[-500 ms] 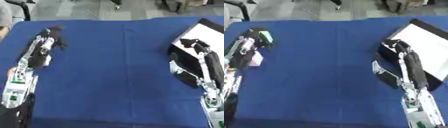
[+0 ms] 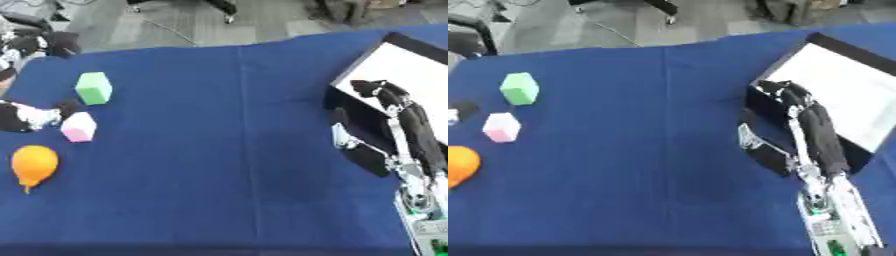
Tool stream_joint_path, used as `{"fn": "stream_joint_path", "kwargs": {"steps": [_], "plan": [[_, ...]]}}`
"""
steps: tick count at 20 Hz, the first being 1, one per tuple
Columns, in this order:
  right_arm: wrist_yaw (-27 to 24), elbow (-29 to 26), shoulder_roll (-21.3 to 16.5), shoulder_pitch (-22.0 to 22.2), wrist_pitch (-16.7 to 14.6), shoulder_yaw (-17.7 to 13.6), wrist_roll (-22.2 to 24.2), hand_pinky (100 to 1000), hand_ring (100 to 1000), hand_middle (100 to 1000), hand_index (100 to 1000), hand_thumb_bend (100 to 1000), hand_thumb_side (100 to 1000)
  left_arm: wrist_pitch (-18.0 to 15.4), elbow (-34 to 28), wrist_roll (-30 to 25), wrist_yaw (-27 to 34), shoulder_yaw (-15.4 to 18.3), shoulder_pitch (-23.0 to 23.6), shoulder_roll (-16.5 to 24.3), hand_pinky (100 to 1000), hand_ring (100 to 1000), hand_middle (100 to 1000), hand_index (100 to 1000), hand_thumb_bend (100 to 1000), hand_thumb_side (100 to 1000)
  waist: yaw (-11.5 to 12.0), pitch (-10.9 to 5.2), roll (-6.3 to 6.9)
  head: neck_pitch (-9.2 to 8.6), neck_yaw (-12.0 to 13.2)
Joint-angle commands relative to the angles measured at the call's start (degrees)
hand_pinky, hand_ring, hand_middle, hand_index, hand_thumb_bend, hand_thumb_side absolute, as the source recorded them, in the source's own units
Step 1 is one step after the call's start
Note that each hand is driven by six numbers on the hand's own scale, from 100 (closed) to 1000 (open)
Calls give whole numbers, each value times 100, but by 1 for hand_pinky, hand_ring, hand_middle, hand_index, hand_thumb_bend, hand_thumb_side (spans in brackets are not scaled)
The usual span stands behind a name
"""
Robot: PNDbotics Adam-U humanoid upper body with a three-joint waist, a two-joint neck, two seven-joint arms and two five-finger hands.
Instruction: Pick up the objects with one hand, pass them to the other hand, and then place them into the box on the other side of the table.
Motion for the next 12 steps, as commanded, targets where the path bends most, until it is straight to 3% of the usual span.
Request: {"fn": "stream_joint_path", "kwargs": {"steps": [1, 6, 10, 12], "plan": [[41, -62, -100, -33, -22, 19, 30, 805, 720, 693, 811, 100, 422, -224, 669, -262, -887, -153, -246, 488, 851, 841, 842, 1000, 899, 781, -11, -81, -11, -15, -7], [24, -74, -111, -34, -19, 25, 38, 805, 720, 692, 810, 100, 422, -313, 1889, -240, -2079, -323, -506, 249, 846, 839, 840, 1000, 886, 759, -45, -70, -26, -15, 8], [3, -84, -104, -40, -23, 33, 46, 804, 719, 691, 810, 100, 421, -322, 2709, -28, -2511, -350, -630, -29, 835, 818, 814, 991, 865, 637, -57, -50, -47, -15, 33], [-5, -89, -100, -40, -23, 34, 48, 804, 719, 690, 810, 100, 421, -271, 3005, 140, -2608, -317, -678, -156, 823, 793, 787, 955, 859, 518, -54, -45, -59, -15, 49]]}}
